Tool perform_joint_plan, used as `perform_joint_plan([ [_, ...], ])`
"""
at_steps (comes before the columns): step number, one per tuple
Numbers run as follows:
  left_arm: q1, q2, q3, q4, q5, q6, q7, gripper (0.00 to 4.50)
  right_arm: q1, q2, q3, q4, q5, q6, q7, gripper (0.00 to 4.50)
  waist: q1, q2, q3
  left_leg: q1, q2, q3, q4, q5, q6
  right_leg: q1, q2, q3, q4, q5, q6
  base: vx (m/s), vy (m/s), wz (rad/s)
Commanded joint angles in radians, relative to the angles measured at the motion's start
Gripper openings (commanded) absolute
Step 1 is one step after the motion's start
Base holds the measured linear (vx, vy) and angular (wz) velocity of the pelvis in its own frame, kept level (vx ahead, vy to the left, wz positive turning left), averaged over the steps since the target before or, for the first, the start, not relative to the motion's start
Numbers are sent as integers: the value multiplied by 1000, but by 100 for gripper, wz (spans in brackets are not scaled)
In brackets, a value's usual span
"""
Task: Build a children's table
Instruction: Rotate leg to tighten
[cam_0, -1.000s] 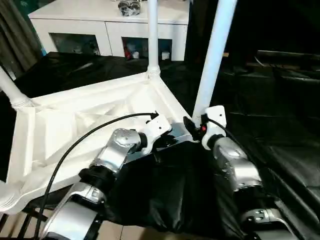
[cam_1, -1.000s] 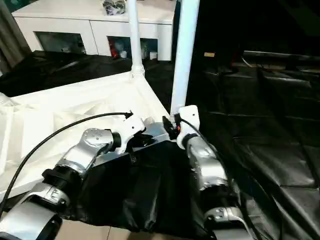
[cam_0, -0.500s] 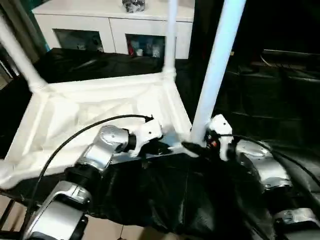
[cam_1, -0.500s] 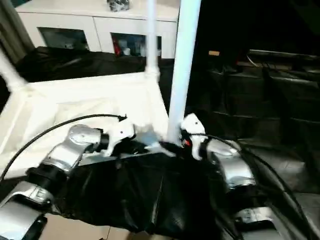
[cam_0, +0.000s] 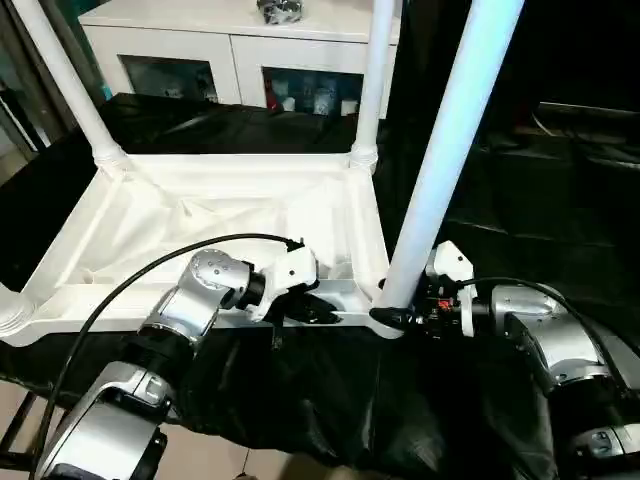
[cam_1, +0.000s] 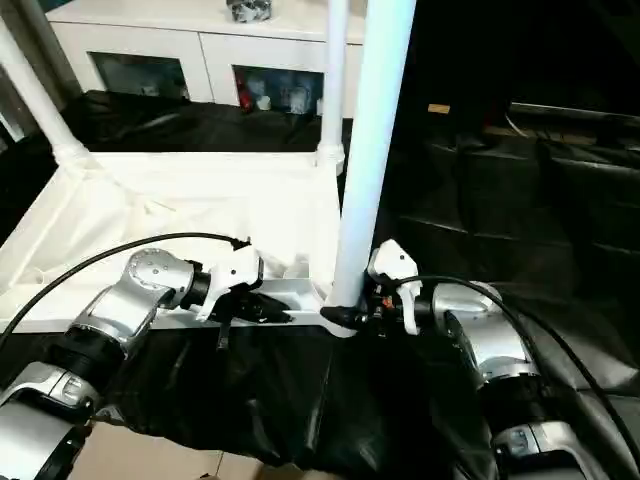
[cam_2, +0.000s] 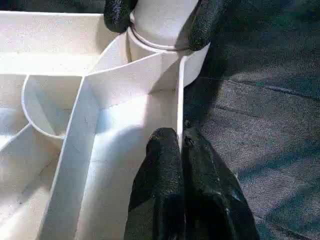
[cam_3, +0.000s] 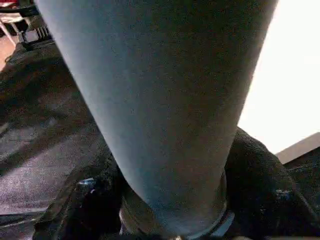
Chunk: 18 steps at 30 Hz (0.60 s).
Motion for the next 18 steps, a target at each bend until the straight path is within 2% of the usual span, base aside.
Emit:
perform_joint_plan([
  [1,0,-18,13,-13,-2,11,61,0,43,50,86,-16,15,31,42,245,2,-8,-49,-3,41,-2,-67,-111,75,56,-74,38,-60,-96,-276,0,0,0],
  [3,-5,-39,21,-3,10,12,124,0,45,93,53,-2,-1,27,-71,244,1,-8,-48,-3,40,-2,-67,-119,71,54,-75,38,-62,-113,-271,0,0,0],
  [4,-10,-49,25,4,15,15,153,0,42,114,37,9,-9,27,-125,243,-3,-7,-45,-2,39,-3,-70,-134,59,50,-75,39,-67,-148,-262,0,0,0],
  [5,-13,-58,28,7,18,16,173,0,39,130,26,18,-16,27,-169,243,-6,-8,-44,-2,38,-5,-72,-150,51,51,-77,38,-69,-179,-256,0,0,0],
  [7,-21,-85,35,17,24,29,230,0,31,179,-7,44,-34,26,-295,242,-16,-8,-41,-1,35,-8,-77,-196,26,49,-77,39,-80,-291,-225,0,0,0],
  [8,-22,-89,36,18,26,30,237,0,29,186,-11,48,-36,26,-312,242,-18,-8,-41,-1,35,-9,-79,-199,22,49,-76,39,-82,-305,-218,0,0,0],
  [9,-33,-122,41,32,37,43,306,0,20,234,-36,71,-48,22,-425,241,-24,-5,-40,-1,34,-9,-80,-202,9,45,-75,41,-83,-314,-207,0,0,0],
  [10,-39,-141,43,39,42,50,343,0,15,260,-47,81,-50,21,-478,241,-25,-5,-40,-1,34,-11,-82,-207,5,46,-75,39,-84,-321,-203,0,0,0],
  [13,-48,-197,43,45,55,73,427,0,-6,327,-70,111,-63,12,-615,241,-29,-6,-42,-1,33,-9,-79,-196,4,44,-73,42,-84,-290,-204,0,0,0],
  [14,-49,-214,39,43,59,77,441,0,-18,356,-81,123,-64,9,-663,241,-28,4,-43,0,33,-10,-79,-192,3,44,-74,42,-81,-278,-207,0,0,0],
  [15,-49,-219,37,42,60,78,445,0,-22,365,-85,127,-65,8,-678,241,-31,-2,-46,-2,32,-9,-77,-175,6,45,-72,42,-79,-237,-213,0,0,0],
  [16,-51,-235,36,43,67,82,469,0,-31,387,-88,135,-71,7,-715,241,-29,4,-47,-2,31,-10,-77,-168,8,48,-73,41,-77,-217,-218,0,0,0],
  [17,-51,-246,30,43,75,77,483,0,-40,402,-87,142,-80,5,-745,241,-30,0,-48,-2,30,-7,-73,-153,16,48,-71,42,-75,-173,-227,0,0,0],
  [18,-51,-256,24,43,84,69,497,0,-47,414,-85,151,-92,-3,-775,241,-30,2,-50,-5,29,-7,-73,-131,23,52,-72,41,-71,-136,-234,0,0,0],
])
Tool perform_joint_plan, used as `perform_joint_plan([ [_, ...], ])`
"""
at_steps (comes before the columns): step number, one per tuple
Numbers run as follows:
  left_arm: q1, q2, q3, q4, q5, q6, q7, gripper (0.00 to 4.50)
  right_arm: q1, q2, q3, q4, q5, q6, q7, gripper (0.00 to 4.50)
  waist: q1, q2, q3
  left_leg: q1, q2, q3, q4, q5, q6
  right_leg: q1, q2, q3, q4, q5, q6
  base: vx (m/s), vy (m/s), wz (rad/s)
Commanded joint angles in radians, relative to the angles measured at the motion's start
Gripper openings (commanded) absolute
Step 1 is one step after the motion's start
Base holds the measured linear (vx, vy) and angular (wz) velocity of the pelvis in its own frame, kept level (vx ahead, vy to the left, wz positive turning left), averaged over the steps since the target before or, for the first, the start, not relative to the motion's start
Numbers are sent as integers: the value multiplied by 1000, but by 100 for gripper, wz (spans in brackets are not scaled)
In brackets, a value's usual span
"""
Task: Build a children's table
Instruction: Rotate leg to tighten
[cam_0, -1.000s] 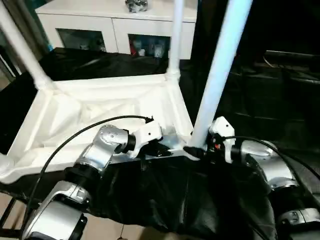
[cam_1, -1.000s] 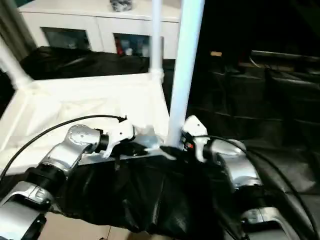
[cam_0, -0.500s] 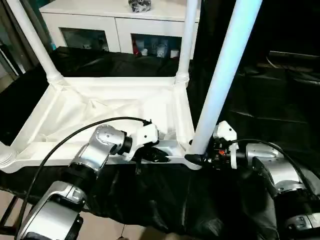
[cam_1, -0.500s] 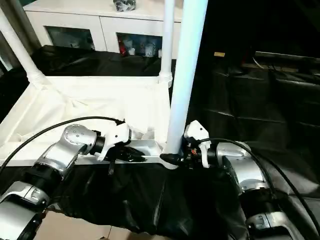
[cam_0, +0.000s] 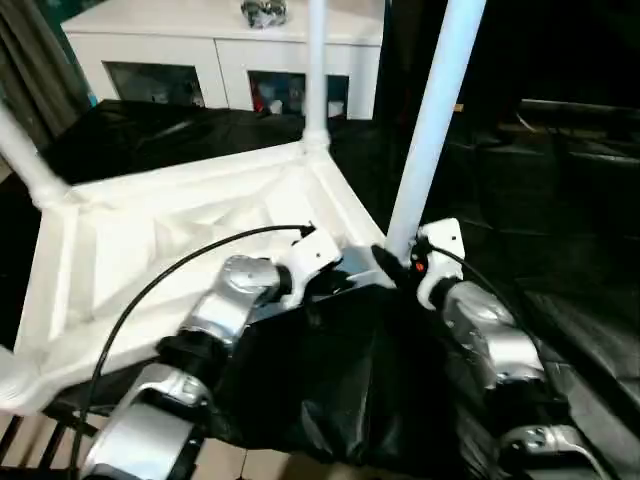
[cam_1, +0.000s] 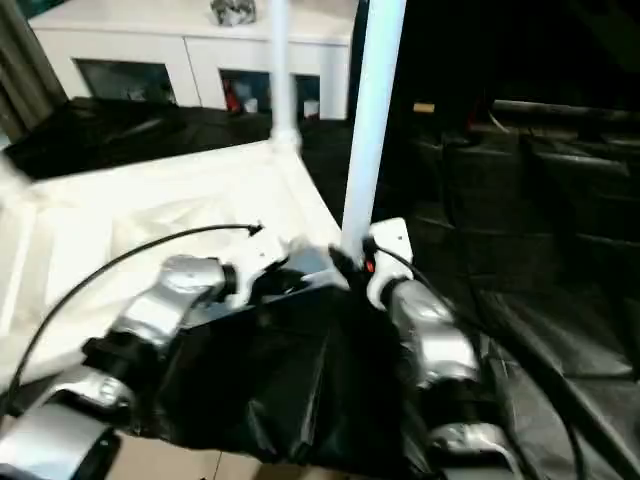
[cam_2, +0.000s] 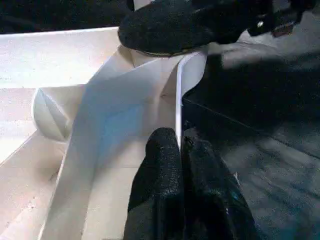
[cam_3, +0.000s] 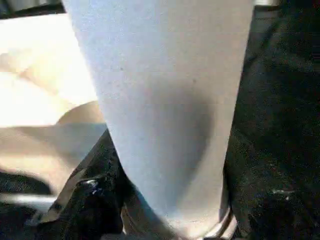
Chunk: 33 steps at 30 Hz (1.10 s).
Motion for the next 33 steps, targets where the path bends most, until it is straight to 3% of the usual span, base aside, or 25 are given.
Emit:
perform_joint_plan([
  [1,-31,-86,-37,-2,4,-27,69,0,2,89,116,48,-28,8,19,241,1,-5,-50,-7,29,-7,-69,-115,41,54,-71,41,-68,-111,-238,0,0,0],
  [4,-24,-95,-41,-4,12,-45,78,0,2,89,126,54,-54,-28,4,241,3,-2,-49,-7,29,-6,-68,-119,52,55,-73,40,-70,-116,-242,0,0,0],
  [6,-17,-87,-44,-9,12,-52,65,0,2,82,110,54,-34,-27,25,241,4,2,-47,-6,31,-7,-71,-136,55,54,-72,40,-72,-141,-240,0,0,0],
  [8,-12,-71,-42,-16,9,-54,45,0,4,61,101,51,-12,-20,73,296,3,2,-47,-6,32,-7,-71,-142,52,54,-72,40,-72,-145,-239,0,0,0],
  [12,-6,-31,-34,-29,-10,-79,-29,0,15,-18,134,37,-39,-48,158,336,6,0,-51,-7,31,-7,-66,-114,65,59,-71,39,-65,-81,-253,0,0,0],
  [16,-5,6,-28,-33,-31,-95,-104,0,18,-83,158,43,-58,-87,248,336,6,0,-52,-10,30,-5,-63,-95,88,62,-74,38,-60,-37,-271,0,0,0],
  [19,-3,65,-28,-38,-52,-113,-214,0,29,-177,201,24,-35,-131,465,336,6,2,-52,-10,32,-4,-61,-116,100,63,-73,38,-60,-46,-284,0,0,0],
  [24,-9,104,-27,-16,-57,-139,-274,0,33,-231,227,0,4,-121,631,336,18,2,-51,-5,40,-2,-61,-128,105,59,-71,35,-58,-61,-293,0,0,0],
  [32,-15,151,-30,8,-65,-160,-340,0,49,-279,264,-44,57,-92,813,336,28,-2,-54,-7,39,-2,-58,-91,115,61,-72,34,-51,-25,-297,0,0,0],
  [33,-15,158,-30,9,-67,-161,-354,0,52,-286,270,-51,61,-85,845,311,29,-3,-54,-7,39,-1,-57,-87,116,61,-72,33,-51,-25,-297,0,0,0],
])
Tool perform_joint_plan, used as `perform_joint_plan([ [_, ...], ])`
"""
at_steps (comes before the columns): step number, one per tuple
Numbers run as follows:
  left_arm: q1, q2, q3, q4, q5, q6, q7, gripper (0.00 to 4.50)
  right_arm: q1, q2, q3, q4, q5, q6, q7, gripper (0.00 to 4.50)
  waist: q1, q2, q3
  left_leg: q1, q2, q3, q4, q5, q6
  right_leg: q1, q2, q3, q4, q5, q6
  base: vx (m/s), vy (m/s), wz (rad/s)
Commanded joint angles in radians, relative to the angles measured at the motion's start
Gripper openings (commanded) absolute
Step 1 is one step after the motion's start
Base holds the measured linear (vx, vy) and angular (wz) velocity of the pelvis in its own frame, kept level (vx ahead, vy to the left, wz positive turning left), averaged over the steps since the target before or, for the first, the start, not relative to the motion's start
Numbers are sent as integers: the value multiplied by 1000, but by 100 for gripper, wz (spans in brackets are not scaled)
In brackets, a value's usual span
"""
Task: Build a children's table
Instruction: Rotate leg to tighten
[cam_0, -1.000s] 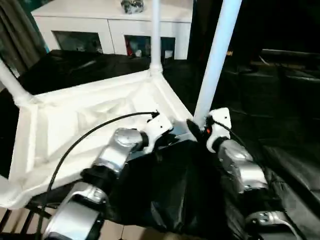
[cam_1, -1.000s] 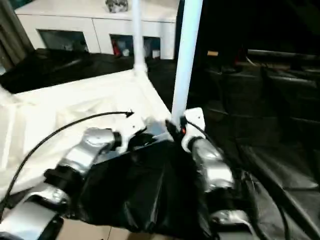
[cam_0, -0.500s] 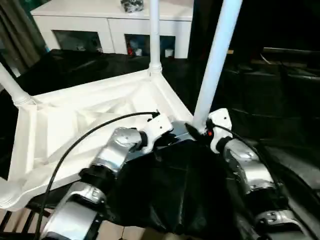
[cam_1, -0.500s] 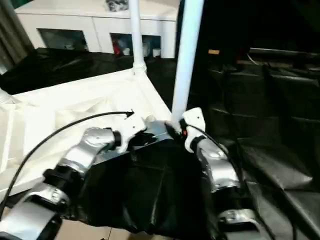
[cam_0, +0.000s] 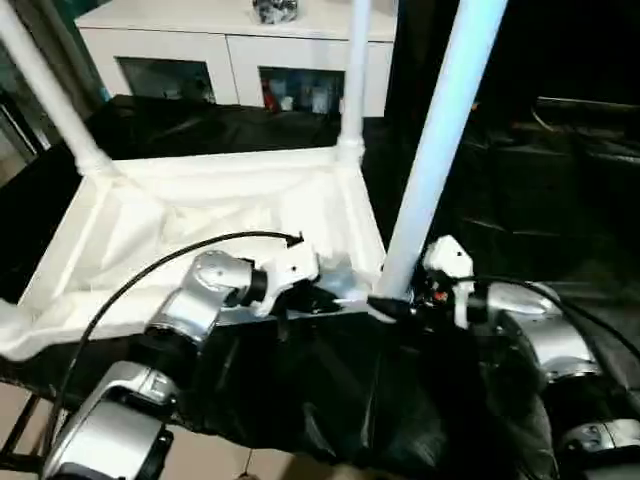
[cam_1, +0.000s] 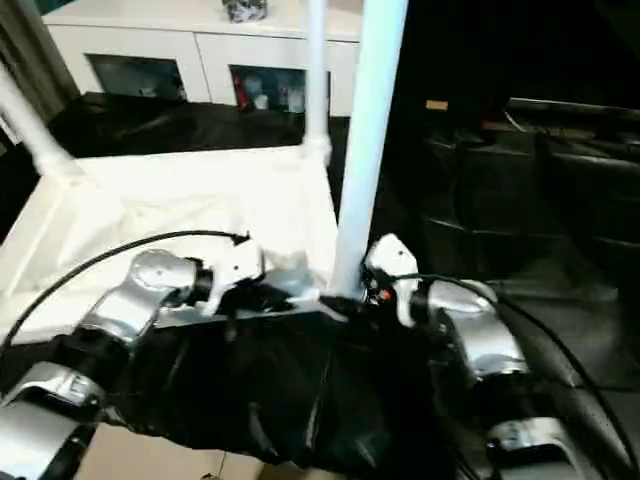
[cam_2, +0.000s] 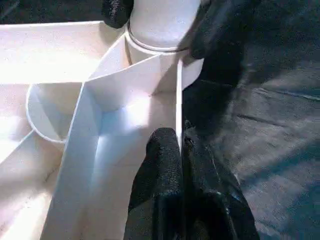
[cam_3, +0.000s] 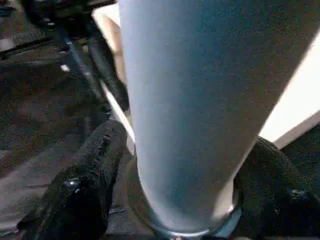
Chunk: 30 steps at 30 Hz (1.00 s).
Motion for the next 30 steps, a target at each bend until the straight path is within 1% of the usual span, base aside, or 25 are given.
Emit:
perform_joint_plan([
  [1,-23,-5,-2,4,-5,-7,18,0,31,23,91,-23,13,18,104,311,4,-10,-58,-5,37,-1,-58,-91,111,63,-72,36,-53,-31,-296,0,0,0],
  [3,-20,1,-2,0,-7,-7,3,0,37,15,97,-33,23,41,138,303,8,-9,-59,-4,38,-1,-58,-87,109,62,-73,36,-53,-40,-294,0,0,0],
  [5,-18,3,-4,-3,-9,-5,-2,0,38,13,98,-35,28,45,143,272,9,-9,-58,-3,39,-1,-59,-91,105,61,-73,36,-54,-48,-292,0,0,0],
  [6,-17,2,-4,-3,-10,-6,-1,0,39,14,97,-36,31,48,143,265,10,-5,-58,-3,38,-2,-59,-92,102,60,-73,36,-54,-51,-292,0,0,0],
  [7,-16,1,-4,-1,-11,-8,-1,0,40,15,96,-38,34,53,144,265,10,-8,-59,-3,37,-1,-58,-88,100,62,-72,36,-54,-47,-291,0,0,0],
  [8,-16,-5,-4,3,-9,-11,6,0,43,19,93,-44,40,62,138,262,11,-6,-59,-3,38,-2,-58,-86,100,62,-72,36,-53,-43,-290,0,0,0],
  [9,-16,-6,-3,3,-9,-11,8,0,44,20,92,-45,41,63,136,252,11,-6,-60,-2,38,-2,-58,-85,99,62,-72,36,-53,-41,-291,0,0,0],
  [11,-18,-23,-2,9,-4,-10,34,0,53,33,87,-56,44,79,113,237,14,-6,-60,-2,38,-1,-58,-84,101,61,-72,36,-53,-30,-291,0,0,0],
  [14,-32,-57,7,31,10,1,111,0,69,69,68,-67,39,97,41,214,20,-5,-60,1,39,0,-57,-83,98,58,-72,37,-54,-30,-290,0,0,0],
  [15,-37,-65,9,37,13,4,131,0,71,82,61,-65,36,99,13,208,20,-5,-56,1,39,-1,-62,-100,88,57,-73,36,-59,-63,-283,0,0,0],
  [16,-52,-97,18,53,18,22,192,0,69,121,47,-46,9,91,-90,206,17,-5,-54,2,38,-2,-64,-130,72,58,-74,36,-64,-113,-274,0,0,0],
  [17,-52,-97,18,53,18,22,192,0,69,121,47,-46,9,91,-90,205,14,-7,-52,3,37,-2,-66,-144,61,55,-73,37,-67,-143,-265,0,0,0],
  [18,-60,-118,24,61,20,37,228,0,65,146,39,-29,-13,86,-166,203,9,-6,-47,5,35,-4,-71,-181,41,54,-76,37,-76,-228,-246,0,0,0],
  [19,-68,-135,25,72,28,47,268,0,60,172,27,-16,-13,97,-221,200,6,-7,-45,9,32,-5,-73,-217,24,51,-75,37,-84,-314,-220,0,0,0],
  [20,-73,-148,26,80,33,56,298,0,55,194,16,-4,-13,106,-270,198,3,-7,-43,10,32,-6,-75,-232,19,50,-75,38,-88,-349,-208,0,0,0],
  [21,-79,-164,29,88,39,65,330,0,50,218,5,6,-19,106,-329,197,-2,-8,-40,11,30,-9,-78,-255,12,47,-76,38,-95,-410,-186,0,0,0],
  [22,-87,-183,33,96,47,76,377,0,46,248,-9,14,-19,101,-386,197,-7,-5,-37,16,30,-11,-80,-281,3,42,-76,38,-99,-449,-173,0,0,0],
  [23,-89,-192,32,98,52,81,395,0,45,264,-15,18,-24,102,-418,197,-11,-6,-36,17,29,-11,-81,-297,1,40,-75,38,-103,-467,-168,0,0,0],
  [24,-94,-216,29,103,66,92,440,0,41,306,-29,28,-35,103,-502,197,-16,-6,-33,18,28,-13,-84,-318,-5,39,-75,38,-106,-503,-151,0,0,0],
  [25,-96,-226,26,104,75,95,461,0,40,323,-33,32,-43,102,-536,196,-16,-8,-38,20,26,-17,-83,-318,-2,42,-77,37,-109,-518,-137,0,0,0],
  [26,-96,-236,23,103,82,100,481,0,37,346,-40,37,-50,103,-582,196,-17,-6,-39,16,28,-17,-85,-301,3,41,-77,40,-108,-488,-137,0,0,0],
  [28,-97,-243,22,103,88,102,497,0,35,364,-47,41,-55,102,-615,195,-16,-6,-40,13,27,-15,-85,-289,8,42,-75,41,-106,-453,-144,0,0,0],
  [30,-98,-256,11,110,110,89,532,0,25,400,-53,50,-82,86,-690,195,-18,-4,-42,10,28,-16,-86,-279,8,43,-76,41,-102,-416,-154,0,0,0],
])
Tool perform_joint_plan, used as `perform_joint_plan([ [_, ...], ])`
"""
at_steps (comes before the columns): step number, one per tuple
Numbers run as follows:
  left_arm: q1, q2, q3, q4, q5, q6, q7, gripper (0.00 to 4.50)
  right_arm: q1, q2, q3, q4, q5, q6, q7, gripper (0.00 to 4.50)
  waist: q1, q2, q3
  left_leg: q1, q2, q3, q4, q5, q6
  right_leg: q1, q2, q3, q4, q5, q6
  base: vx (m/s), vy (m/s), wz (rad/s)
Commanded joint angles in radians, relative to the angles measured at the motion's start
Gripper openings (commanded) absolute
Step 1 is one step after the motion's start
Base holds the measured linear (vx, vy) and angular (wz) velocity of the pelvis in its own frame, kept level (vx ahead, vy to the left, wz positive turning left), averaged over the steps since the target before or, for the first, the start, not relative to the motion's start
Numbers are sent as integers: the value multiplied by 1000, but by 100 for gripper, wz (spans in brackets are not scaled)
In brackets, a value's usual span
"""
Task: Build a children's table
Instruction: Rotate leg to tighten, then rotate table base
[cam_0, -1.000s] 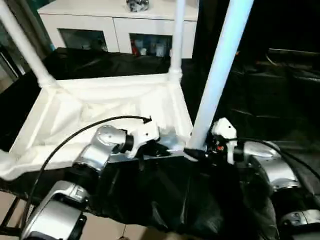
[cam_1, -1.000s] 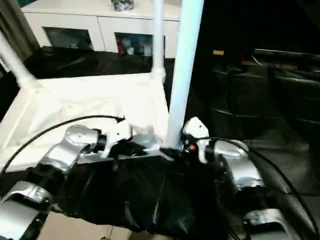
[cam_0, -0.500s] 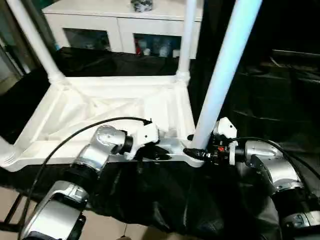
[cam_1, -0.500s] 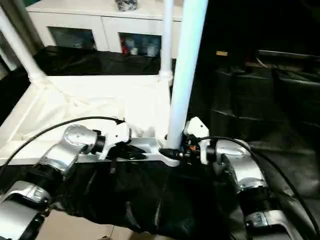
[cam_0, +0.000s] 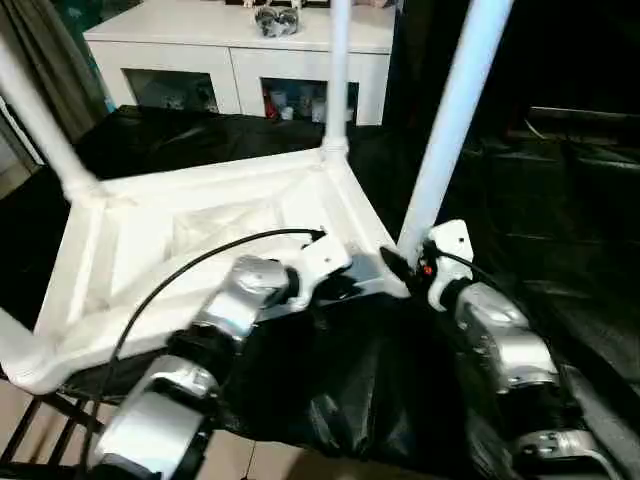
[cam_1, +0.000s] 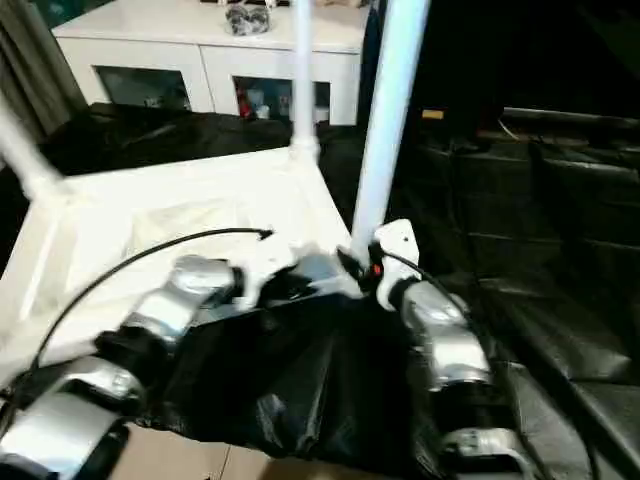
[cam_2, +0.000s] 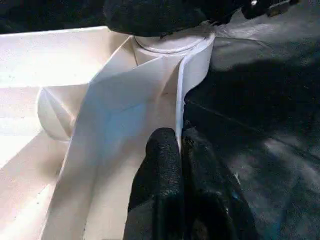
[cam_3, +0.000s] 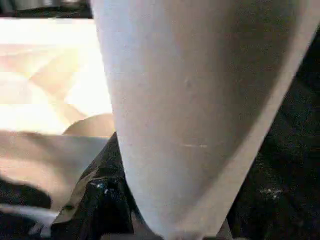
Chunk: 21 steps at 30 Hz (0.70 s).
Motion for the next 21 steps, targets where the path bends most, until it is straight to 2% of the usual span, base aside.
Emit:
perform_joint_plan([
  [1,-43,-61,-4,6,20,-1,156,0,17,114,128,49,-9,14,29,195,-7,-5,-40,-6,32,-15,-88,-276,10,24,-71,39,-95,-388,-165,0,0,0],
  [2,-43,-61,-4,6,20,-1,156,0,17,114,128,49,-9,14,29,195,-5,-1,-40,-6,32,-15,-88,-276,9,25,-73,40,-94,-376,-171,0,0,0],
  [4,-34,-53,-10,-5,26,-14,142,0,9,111,107,58,-2,-1,20,195,-6,-3,-41,-9,32,-14,-88,-274,13,29,-72,40,-90,-333,-184,0,0,0],
  [6,-30,-48,-10,-8,28,-19,142,0,10,103,99,52,10,4,38,250,-5,-3,-42,-9,32,-13,-87,-264,19,30,-72,42,-88,-304,-194,0,0,0],
  [9,-22,-38,-9,-15,29,-26,135,0,18,71,111,35,0,-1,72,283,-4,-3,-43,-11,32,-12,-85,-248,27,35,-74,42,-86,-283,-202,0,0,0],
  [12,-5,-25,-8,-32,25,-45,116,0,61,-16,143,-20,-36,-29,132,309,-3,-8,-44,-14,33,-10,-82,-212,39,39,-72,42,-83,-240,-206,0,0,0],
  [17,7,-13,-7,-41,22,-62,98,0,112,-107,124,-82,-22,-52,207,309,0,-11,-45,-17,33,-8,-80,-190,64,43,-72,41,-83,-213,-218,0,0,0],
  [20,21,1,-8,-58,14,-73,75,0,167,-206,65,-159,33,-55,303,309,0,-12,-42,-16,34,-8,-81,-208,71,43,-71,39,-88,-254,-212,0,0,0],
  [21,26,5,-9,-64,11,-74,68,0,181,-230,51,-180,50,-58,328,309,2,-8,-42,-15,35,-8,-81,-211,74,44,-73,40,-88,-255,-211,0,0,0],
])
